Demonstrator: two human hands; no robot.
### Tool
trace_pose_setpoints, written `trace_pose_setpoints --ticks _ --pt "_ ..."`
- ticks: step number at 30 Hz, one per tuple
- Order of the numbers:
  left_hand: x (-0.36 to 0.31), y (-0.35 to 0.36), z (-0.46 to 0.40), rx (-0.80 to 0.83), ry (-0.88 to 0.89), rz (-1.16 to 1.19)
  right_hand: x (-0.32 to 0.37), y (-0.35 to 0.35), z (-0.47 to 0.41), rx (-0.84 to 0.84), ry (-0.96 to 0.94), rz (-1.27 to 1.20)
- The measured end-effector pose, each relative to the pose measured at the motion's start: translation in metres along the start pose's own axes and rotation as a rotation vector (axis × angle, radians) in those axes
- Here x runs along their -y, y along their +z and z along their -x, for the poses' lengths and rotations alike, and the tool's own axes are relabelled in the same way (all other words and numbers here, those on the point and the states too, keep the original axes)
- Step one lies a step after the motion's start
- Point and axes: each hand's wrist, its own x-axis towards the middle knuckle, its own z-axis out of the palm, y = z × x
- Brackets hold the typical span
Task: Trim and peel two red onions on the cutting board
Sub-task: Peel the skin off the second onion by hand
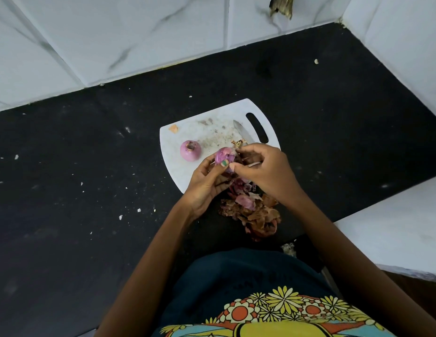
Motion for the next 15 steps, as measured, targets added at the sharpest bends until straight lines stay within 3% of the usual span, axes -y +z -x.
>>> trace_pose_setpoints --ticks 8,15 --pt "0.000 0.000 0.002 -0.039 0.049 -0.008 0.004 0.003 -0.002 -0.031 -0.106 0.158" --pt "-0.002 0.003 0.003 -0.045 0.025 0.048 -0.005 -0.008 -0.008 -0.054 -0.066 0.077"
